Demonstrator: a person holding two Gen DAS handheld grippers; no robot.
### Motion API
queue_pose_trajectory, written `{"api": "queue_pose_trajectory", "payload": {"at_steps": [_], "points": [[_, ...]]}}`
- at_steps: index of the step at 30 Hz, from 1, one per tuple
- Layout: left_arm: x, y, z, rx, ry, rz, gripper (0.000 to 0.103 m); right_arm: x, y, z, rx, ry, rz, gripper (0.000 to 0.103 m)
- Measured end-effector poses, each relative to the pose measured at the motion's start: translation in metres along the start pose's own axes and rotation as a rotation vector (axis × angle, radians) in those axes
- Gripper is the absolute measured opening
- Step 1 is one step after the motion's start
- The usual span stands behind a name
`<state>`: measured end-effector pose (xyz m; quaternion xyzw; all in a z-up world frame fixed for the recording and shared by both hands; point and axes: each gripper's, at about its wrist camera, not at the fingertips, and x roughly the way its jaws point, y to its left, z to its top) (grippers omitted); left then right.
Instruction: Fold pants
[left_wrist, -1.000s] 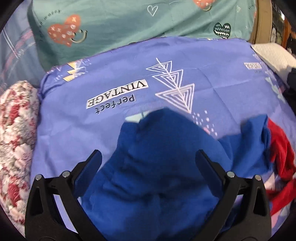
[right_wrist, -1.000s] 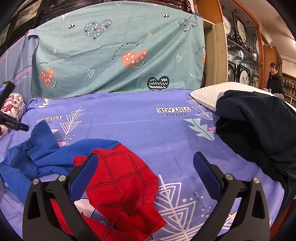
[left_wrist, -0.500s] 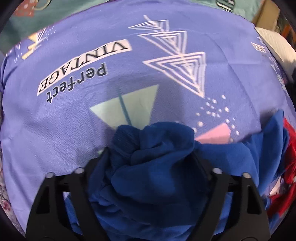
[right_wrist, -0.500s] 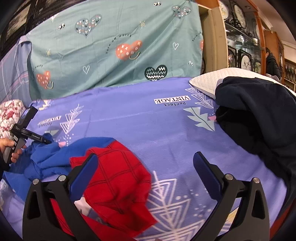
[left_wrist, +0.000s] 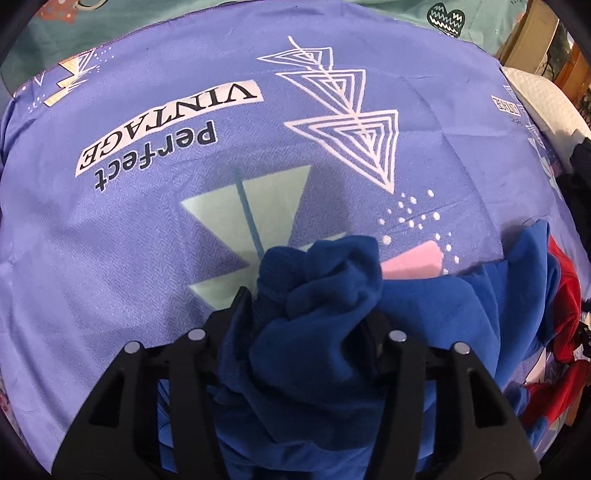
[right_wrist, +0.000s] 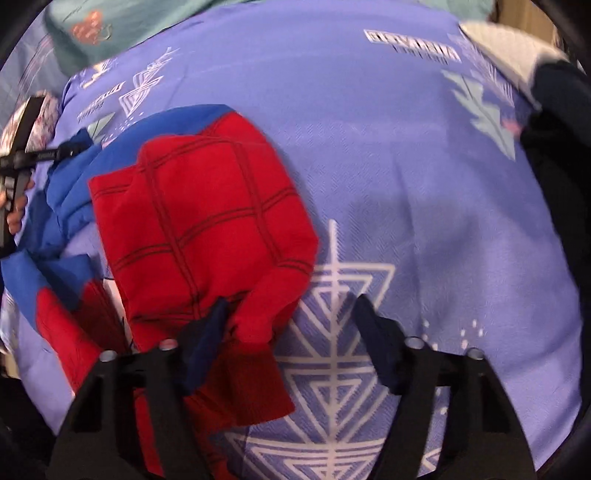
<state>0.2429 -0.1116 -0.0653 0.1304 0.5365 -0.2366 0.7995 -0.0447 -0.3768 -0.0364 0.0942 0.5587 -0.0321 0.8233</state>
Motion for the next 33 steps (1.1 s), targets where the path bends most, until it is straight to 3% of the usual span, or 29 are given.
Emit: {"api": "queue_pose_trajectory", "payload": {"at_steps": [2,3,7,12,17,21,24,25,26,27,28,30,33], "points": [[-0.004,-0.001,0.000,-0.021,-0.008,0.011,0.032,-0.006,0.013,0.000,-0.054,-0.022,-0.053,0.017],[-0.008,0.001,0.001,-0.027,-0.016,0.009,0.031,-0.010,0.015,0.002,-0.071,-0.035,-0.076,0.016],[-0.044,0.017,0.002,-0.104,-0.121,-0.018,0.028,-0.047,0.001,0.012,-0.066,-0.161,-0.219,0.015],[-0.101,0.072,0.002,-0.260,-0.250,-0.026,0.028,-0.084,-0.022,0.043,-0.041,-0.257,-0.323,0.014],[-0.160,0.113,-0.013,-0.385,-0.384,-0.005,0.028,-0.099,-0.019,0.105,-0.115,-0.348,-0.378,0.014],[-0.184,0.139,-0.013,-0.465,-0.408,0.048,0.029,-0.081,-0.007,0.175,-0.152,-0.348,-0.365,0.014],[-0.164,0.157,0.006,-0.513,-0.349,0.114,0.039,-0.040,0.005,0.233,-0.175,-0.308,-0.389,0.014],[-0.148,0.163,0.015,-0.526,-0.317,0.136,0.057,-0.017,0.007,0.253,-0.170,-0.278,-0.416,0.015],[-0.125,0.171,0.026,-0.531,-0.263,0.176,0.078,0.004,0.006,0.268,-0.158,-0.251,-0.465,0.030],[-0.106,0.177,0.032,-0.540,-0.235,0.226,0.078,0.025,0.002,0.278,-0.137,-0.228,-0.543,0.051],[-0.089,0.188,0.037,-0.557,-0.194,0.261,0.078,0.046,-0.004,0.284,-0.111,-0.196,-0.637,0.054],[-0.076,0.212,0.035,-0.625,-0.128,0.282,0.077,0.059,-0.009,0.281,-0.082,-0.184,-0.692,0.053],[-0.103,0.242,0.011,-0.713,-0.197,0.255,0.078,0.036,-0.004,0.255,-0.080,-0.248,-0.612,0.054]]}}
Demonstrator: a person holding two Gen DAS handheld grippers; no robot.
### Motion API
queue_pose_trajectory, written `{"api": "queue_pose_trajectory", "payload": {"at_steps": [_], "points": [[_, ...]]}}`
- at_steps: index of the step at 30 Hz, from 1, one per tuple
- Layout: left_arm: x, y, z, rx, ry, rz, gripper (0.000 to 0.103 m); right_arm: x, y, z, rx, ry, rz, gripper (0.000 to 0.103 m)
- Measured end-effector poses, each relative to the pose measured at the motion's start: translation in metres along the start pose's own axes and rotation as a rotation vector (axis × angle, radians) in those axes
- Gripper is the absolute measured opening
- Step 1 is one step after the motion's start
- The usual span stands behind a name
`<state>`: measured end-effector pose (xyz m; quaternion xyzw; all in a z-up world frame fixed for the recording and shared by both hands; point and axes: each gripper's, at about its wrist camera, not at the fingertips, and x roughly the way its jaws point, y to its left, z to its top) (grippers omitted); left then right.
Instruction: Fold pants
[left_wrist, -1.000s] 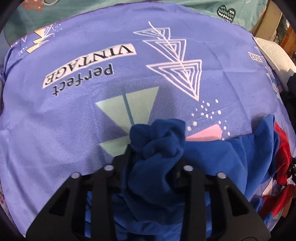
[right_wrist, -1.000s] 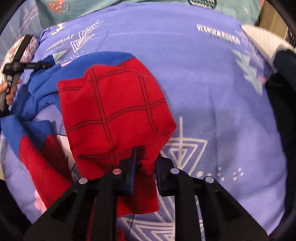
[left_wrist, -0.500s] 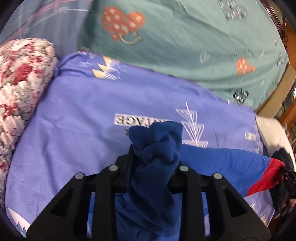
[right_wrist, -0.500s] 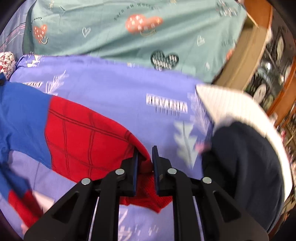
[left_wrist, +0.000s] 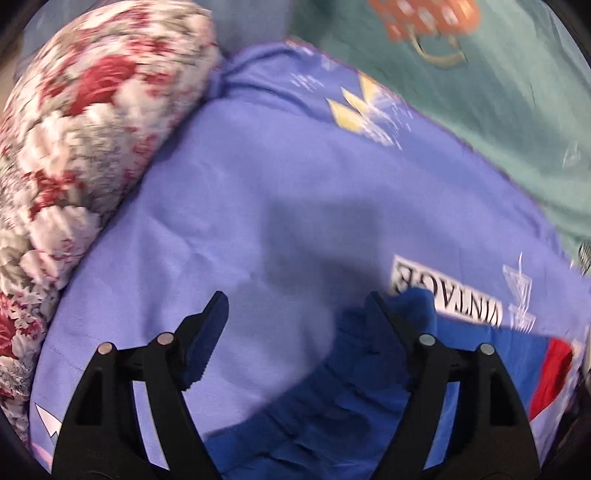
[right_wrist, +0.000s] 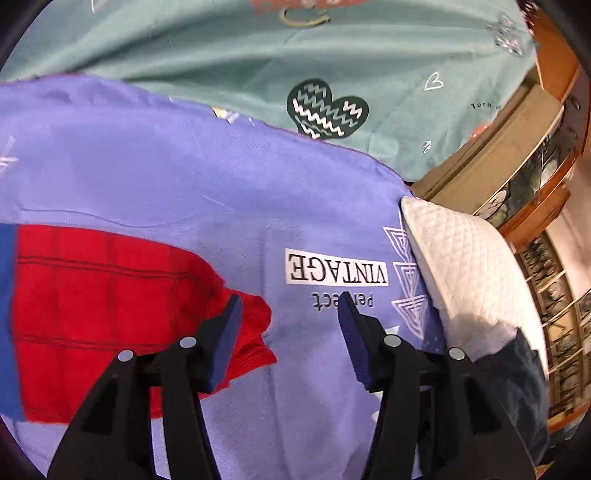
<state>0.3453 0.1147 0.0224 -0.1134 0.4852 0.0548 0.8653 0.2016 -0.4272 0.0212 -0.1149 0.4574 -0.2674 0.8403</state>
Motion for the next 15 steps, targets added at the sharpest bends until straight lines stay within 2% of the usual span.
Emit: {"api": "queue_pose_trajectory", "payload": {"at_steps": [4,6,8,12,15], "points": [[-0.041,0.048,-0.022,-0.038,-0.005,-0.035,0.079,-0.065,-0.008,-0.056,-0.091,-0.053,0.130,0.055],[-0.066,0.062,-0.056,0.001,-0.013,-0.042,0.084,-0.095,-0.008,-0.088,-0.134,-0.063,0.204,0.059],[-0.085,0.073,-0.096,0.030,-0.013,-0.061,0.093,-0.127,-0.007,-0.135,-0.187,-0.071,0.273,0.060],[-0.080,0.091,-0.162,0.017,0.081,-0.108,0.093,-0.169,-0.007,-0.203,-0.208,-0.066,0.394,0.060],[-0.066,0.094,-0.180,-0.003,0.114,-0.130,0.090,-0.193,-0.006,-0.243,-0.217,-0.079,0.432,0.060]]}}
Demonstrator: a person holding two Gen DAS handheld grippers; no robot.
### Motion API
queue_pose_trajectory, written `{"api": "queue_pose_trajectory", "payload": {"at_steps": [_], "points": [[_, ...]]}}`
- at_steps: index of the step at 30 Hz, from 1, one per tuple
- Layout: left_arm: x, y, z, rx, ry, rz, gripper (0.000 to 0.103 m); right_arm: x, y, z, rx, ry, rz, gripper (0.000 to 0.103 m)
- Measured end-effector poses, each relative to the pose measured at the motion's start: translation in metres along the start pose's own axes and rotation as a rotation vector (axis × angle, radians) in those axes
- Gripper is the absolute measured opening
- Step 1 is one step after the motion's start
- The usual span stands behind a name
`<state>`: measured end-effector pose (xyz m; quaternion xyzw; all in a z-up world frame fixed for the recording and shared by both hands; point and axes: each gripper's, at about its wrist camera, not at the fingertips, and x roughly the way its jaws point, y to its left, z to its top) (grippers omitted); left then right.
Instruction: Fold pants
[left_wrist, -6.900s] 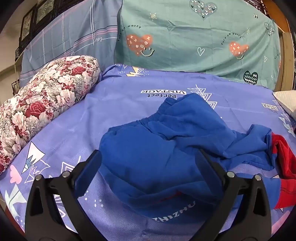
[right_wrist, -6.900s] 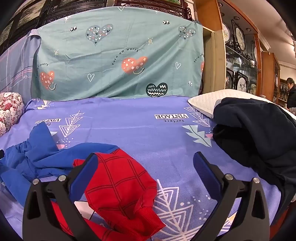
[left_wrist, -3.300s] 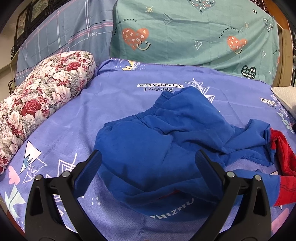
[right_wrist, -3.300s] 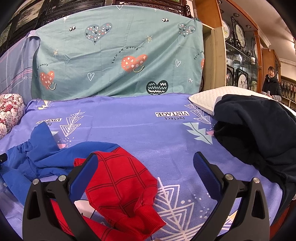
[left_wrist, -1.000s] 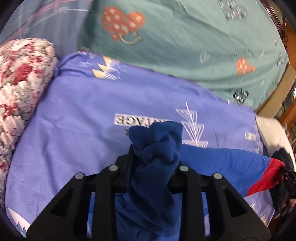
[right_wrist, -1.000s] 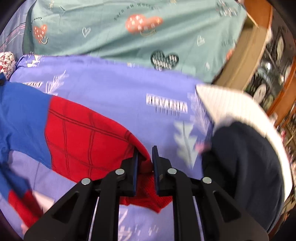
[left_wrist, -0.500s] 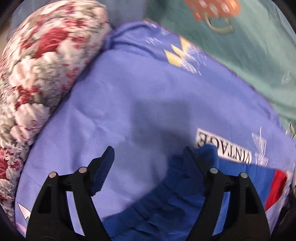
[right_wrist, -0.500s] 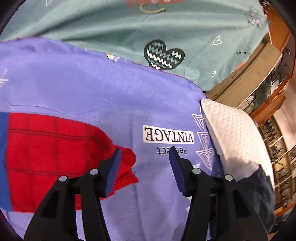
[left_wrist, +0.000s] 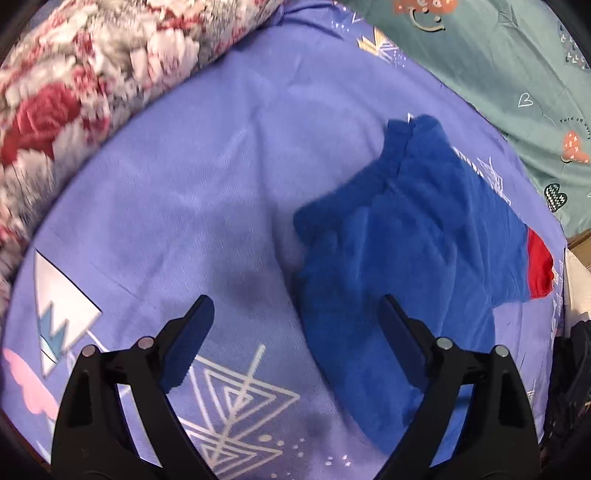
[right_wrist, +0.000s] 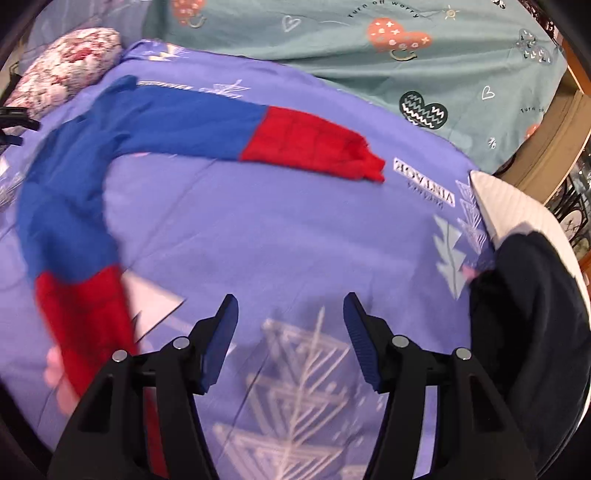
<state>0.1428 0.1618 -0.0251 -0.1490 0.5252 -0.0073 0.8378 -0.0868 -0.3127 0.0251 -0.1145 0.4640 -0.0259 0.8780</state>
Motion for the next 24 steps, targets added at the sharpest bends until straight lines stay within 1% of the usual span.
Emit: {"api": "queue_pose_trajectory", "payload": {"at_steps": [2,4,5,7,8,9,10,12,13,14,15,16,17,18,20,21,22,23,24], "points": [[0.001,-0.005,0.002,0.000,-0.022,-0.044,0.090,-0.011,0.008,-0.017,-0.005,-0.004,0.009,0.060],[0.005,-0.013,0.008,0.021,-0.031,-0.066,0.090,-0.020,0.010,-0.033,0.012,-0.002,0.018,0.060],[0.012,-0.015,0.012,0.020,-0.010,-0.087,0.090,-0.023,0.011,-0.039,0.021,-0.001,0.019,0.060],[0.026,-0.011,0.021,-0.031,0.018,-0.126,0.088,-0.030,0.009,-0.052,0.046,0.001,0.020,0.060],[0.033,-0.009,0.023,-0.052,0.033,-0.168,0.088,-0.034,0.007,-0.058,0.055,-0.002,0.017,0.060],[0.038,-0.010,0.024,-0.059,0.043,-0.188,0.087,-0.037,0.007,-0.063,0.062,-0.006,0.014,0.060],[0.040,-0.010,0.024,-0.058,0.041,-0.192,0.087,-0.041,0.006,-0.067,0.065,-0.011,0.007,0.059],[0.046,-0.016,0.022,-0.042,0.045,-0.200,0.082,-0.044,0.009,-0.074,0.053,-0.011,0.002,0.059],[0.050,-0.020,0.021,-0.034,0.050,-0.191,0.078,-0.043,0.009,-0.074,0.042,-0.008,0.006,0.059],[0.053,-0.026,0.021,-0.031,0.046,-0.164,0.078,-0.044,0.014,-0.075,0.020,-0.010,0.018,0.059],[0.052,-0.031,0.017,-0.025,0.038,-0.134,0.076,-0.045,0.019,-0.075,0.002,-0.013,0.033,0.059],[0.051,-0.034,0.014,-0.020,0.032,-0.118,0.070,-0.046,0.025,-0.074,-0.021,-0.018,0.056,0.058],[0.049,-0.036,0.010,-0.019,0.034,-0.104,0.060,-0.049,0.031,-0.073,-0.037,-0.027,0.102,0.058],[0.048,-0.038,0.008,-0.023,0.038,-0.102,0.053,-0.051,0.034,-0.072,-0.044,-0.035,0.142,0.058],[0.046,-0.032,0.005,-0.052,0.054,-0.129,0.038,-0.053,0.039,-0.069,-0.063,-0.036,0.174,0.058],[0.045,-0.029,0.004,-0.062,0.060,-0.144,0.036,-0.055,0.041,-0.068,-0.076,-0.039,0.182,0.058],[0.044,-0.028,0.003,-0.059,0.065,-0.149,0.035,-0.059,0.042,-0.066,-0.081,-0.047,0.221,0.058],[0.043,-0.028,0.003,-0.046,0.071,-0.146,0.035,-0.062,0.040,-0.065,-0.077,-0.053,0.265,0.058],[0.044,-0.029,0.003,-0.032,0.078,-0.143,0.035,-0.065,0.039,-0.062,-0.072,-0.051,0.328,0.058]]}}
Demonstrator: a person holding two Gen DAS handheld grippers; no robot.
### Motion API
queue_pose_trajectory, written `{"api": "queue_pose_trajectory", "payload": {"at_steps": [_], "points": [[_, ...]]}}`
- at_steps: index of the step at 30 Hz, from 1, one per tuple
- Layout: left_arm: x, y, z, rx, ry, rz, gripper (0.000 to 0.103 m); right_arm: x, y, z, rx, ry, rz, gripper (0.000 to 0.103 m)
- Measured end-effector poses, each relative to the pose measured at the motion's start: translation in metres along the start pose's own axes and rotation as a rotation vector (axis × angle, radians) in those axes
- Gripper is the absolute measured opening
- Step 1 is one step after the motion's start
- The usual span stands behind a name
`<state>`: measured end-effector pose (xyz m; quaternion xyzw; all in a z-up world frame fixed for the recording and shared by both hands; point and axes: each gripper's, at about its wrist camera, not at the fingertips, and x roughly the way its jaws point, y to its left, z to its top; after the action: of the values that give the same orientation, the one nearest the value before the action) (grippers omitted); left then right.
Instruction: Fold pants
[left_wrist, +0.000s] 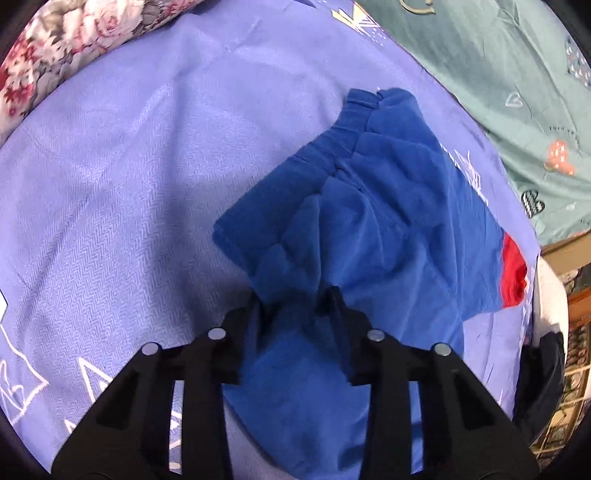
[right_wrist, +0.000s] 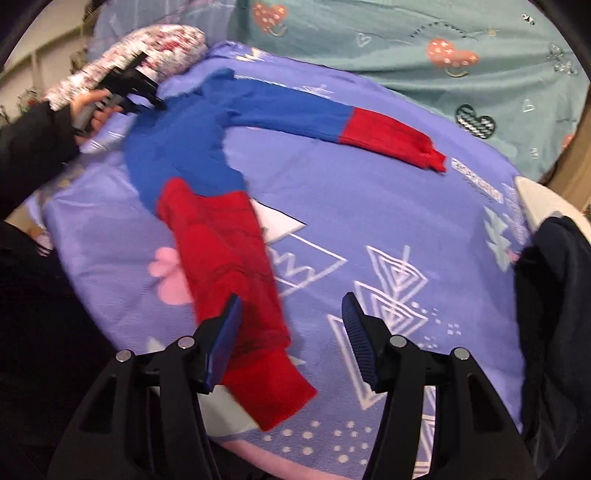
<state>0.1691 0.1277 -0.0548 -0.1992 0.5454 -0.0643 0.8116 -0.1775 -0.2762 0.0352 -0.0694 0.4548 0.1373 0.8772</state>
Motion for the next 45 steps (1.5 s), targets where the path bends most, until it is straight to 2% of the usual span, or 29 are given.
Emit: {"api": "queue_pose_trajectory", "payload": {"at_steps": [1,3,4,6,7,8,9,10,12,13,15,18,20,22,23,24,25,26,27,28,30,32,37,40,42,43,44,45], "points": [[0.002,0.000,0.001,0.006,0.007,0.006,0.035,-0.001,0.002,0.002,-0.002,0.003,0.040,0.058],[0.006,0.000,0.005,-0.004,0.014,-0.012,0.043,0.002,0.010,0.006,-0.030,0.026,0.095,0.058],[0.008,-0.003,0.007,-0.003,0.015,-0.028,0.050,0.005,0.015,0.007,-0.049,0.039,0.093,0.058],[0.010,-0.009,0.008,0.017,0.010,-0.021,0.051,0.017,0.021,0.008,-0.070,0.095,0.066,0.058],[0.011,-0.013,0.008,0.032,0.005,-0.009,0.050,0.029,0.023,0.007,-0.071,0.147,0.043,0.053],[0.011,-0.017,0.007,0.039,-0.006,0.008,0.036,0.038,0.024,0.006,-0.084,0.181,-0.003,0.013],[0.009,-0.018,0.005,0.033,-0.009,-0.006,0.024,0.040,0.023,0.006,-0.086,0.189,-0.025,0.007],[0.005,-0.018,0.004,0.019,-0.015,-0.035,0.013,0.037,0.020,0.009,-0.087,0.178,-0.037,0.007],[-0.015,-0.022,0.000,0.019,-0.076,-0.056,0.009,0.020,0.008,0.022,-0.083,0.131,-0.053,0.007],[-0.026,-0.023,-0.002,0.028,-0.102,-0.063,0.003,0.010,0.000,0.027,-0.072,0.104,-0.054,0.007],[-0.057,-0.027,-0.012,0.049,-0.166,-0.083,0.003,-0.013,-0.017,0.037,-0.046,0.055,-0.058,0.007],[-0.101,-0.030,-0.039,0.072,-0.200,-0.129,0.003,-0.048,-0.044,0.046,-0.036,0.003,-0.100,0.007],[-0.114,-0.030,-0.055,0.085,-0.204,-0.127,0.003,-0.057,-0.059,0.046,-0.023,-0.003,-0.122,0.007],[-0.114,-0.027,-0.070,0.065,-0.175,-0.117,0.004,-0.057,-0.082,0.044,0.018,0.015,-0.140,0.008],[-0.109,-0.023,-0.075,0.056,-0.152,-0.107,0.008,-0.052,-0.092,0.042,0.041,0.030,-0.147,0.009],[-0.099,-0.017,-0.080,0.037,-0.122,-0.083,0.010,-0.041,-0.108,0.037,0.087,0.059,-0.171,0.021],[-0.093,-0.008,-0.083,0.022,-0.101,-0.059,0.016,-0.027,-0.119,0.034,0.116,0.086,-0.198,0.035],[-0.084,0.004,-0.086,0.000,-0.073,-0.029,0.025,-0.014,-0.131,0.027,0.154,0.117,-0.232,0.060],[-0.079,0.013,-0.088,-0.022,-0.055,-0.015,0.026,-0.007,-0.138,0.022,0.181,0.131,-0.237,0.063],[-0.078,0.023,-0.090,-0.043,-0.045,-0.014,0.027,0.001,-0.145,0.014,0.226,0.150,-0.224,0.063],[-0.084,0.034,-0.094,-0.054,-0.053,-0.013,0.038,0.003,-0.156,0.001,0.302,0.155,-0.211,0.063],[-0.099,0.030,-0.097,-0.021,-0.099,0.013,0.056,-0.006,-0.159,-0.010,0.358,0.141,-0.184,0.063],[-0.108,-0.010,-0.100,0.112,-0.152,0.002,0.066,-0.013,-0.164,-0.033,0.521,0.109,-0.070,0.063],[-0.087,-0.036,-0.101,0.192,-0.132,-0.002,0.067,0.008,-0.175,-0.044,0.673,0.119,-0.015,0.063],[-0.068,-0.050,-0.102,0.241,-0.117,0.043,0.068,0.024,-0.185,-0.051,0.760,0.129,0.024,0.061],[-0.058,-0.054,-0.103,0.257,-0.099,0.051,0.068,0.034,-0.188,-0.054,0.796,0.134,0.063,0.053],[-0.046,-0.057,-0.104,0.266,-0.072,0.064,0.068,0.040,-0.188,-0.053,0.811,0.136,0.097,0.019],[-0.037,-0.058,-0.105,0.266,-0.047,0.078,0.068,0.041,-0.187,-0.051,0.812,0.127,0.093,0.016]]}}
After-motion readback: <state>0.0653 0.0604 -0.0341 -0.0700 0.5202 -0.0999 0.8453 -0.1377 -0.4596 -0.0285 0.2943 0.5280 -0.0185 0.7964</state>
